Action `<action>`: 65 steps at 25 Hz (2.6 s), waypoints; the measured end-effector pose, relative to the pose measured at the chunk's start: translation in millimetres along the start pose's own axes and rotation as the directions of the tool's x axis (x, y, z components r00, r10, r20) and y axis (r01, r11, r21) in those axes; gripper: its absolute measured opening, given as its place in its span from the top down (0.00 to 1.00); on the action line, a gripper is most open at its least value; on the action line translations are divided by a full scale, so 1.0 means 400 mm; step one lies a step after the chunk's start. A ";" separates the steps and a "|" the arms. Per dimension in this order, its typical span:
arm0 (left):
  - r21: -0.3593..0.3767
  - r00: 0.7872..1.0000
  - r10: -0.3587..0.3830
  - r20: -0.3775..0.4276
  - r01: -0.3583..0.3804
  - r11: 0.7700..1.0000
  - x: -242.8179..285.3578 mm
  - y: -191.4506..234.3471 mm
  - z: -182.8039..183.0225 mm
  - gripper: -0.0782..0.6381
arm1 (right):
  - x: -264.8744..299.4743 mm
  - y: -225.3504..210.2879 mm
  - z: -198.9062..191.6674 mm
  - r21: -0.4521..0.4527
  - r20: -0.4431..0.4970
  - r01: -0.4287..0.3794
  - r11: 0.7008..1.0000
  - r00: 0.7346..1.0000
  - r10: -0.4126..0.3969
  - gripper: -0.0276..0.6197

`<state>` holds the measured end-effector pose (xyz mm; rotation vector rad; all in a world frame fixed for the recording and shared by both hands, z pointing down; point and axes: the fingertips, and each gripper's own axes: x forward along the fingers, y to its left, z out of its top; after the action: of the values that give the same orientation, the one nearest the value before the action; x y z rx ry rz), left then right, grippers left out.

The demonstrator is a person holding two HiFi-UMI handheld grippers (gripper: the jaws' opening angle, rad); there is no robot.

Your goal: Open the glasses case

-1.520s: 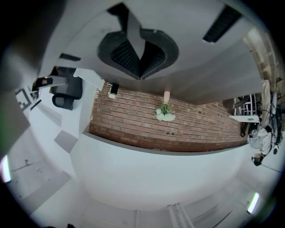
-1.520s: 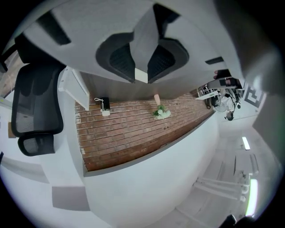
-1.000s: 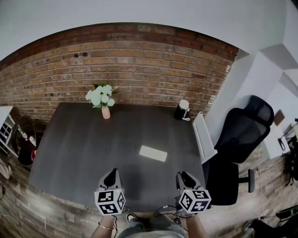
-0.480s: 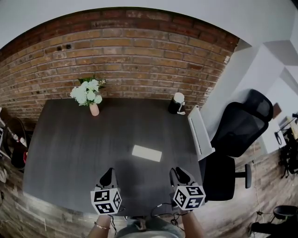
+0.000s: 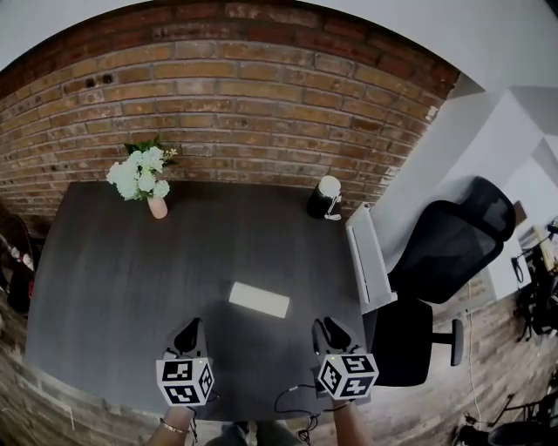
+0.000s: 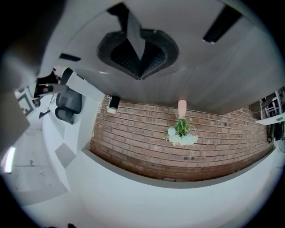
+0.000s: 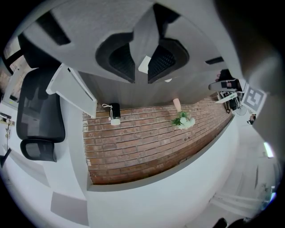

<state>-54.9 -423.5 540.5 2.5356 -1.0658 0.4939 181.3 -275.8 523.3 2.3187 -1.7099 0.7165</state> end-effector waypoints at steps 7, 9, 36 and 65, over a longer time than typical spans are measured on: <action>0.007 0.999 -0.013 -0.047 0.014 1.000 0.082 -0.040 -0.052 0.90 | 0.110 -0.035 -0.038 -0.038 -0.055 -0.055 0.998 0.997 0.053 0.81; 0.001 0.998 -0.003 -0.064 0.003 1.000 0.098 -0.041 -0.075 0.90 | 0.139 -0.036 -0.054 -0.057 -0.075 -0.075 0.996 0.995 0.071 0.81; -0.079 0.983 0.134 -0.123 -0.144 0.986 0.108 0.038 -0.214 0.90 | 0.292 0.088 -0.244 -0.578 -0.339 -0.283 0.765 0.936 0.090 0.79; -0.094 0.984 0.141 -0.106 -0.151 0.984 0.104 0.044 -0.174 0.90 | 0.309 0.019 -0.083 -0.587 -0.142 -0.064 0.807 0.990 -0.024 0.80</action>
<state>-53.1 -429.8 623.3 2.3307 -1.2140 0.5820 193.2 -370.1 609.6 1.7708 -1.5985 0.2736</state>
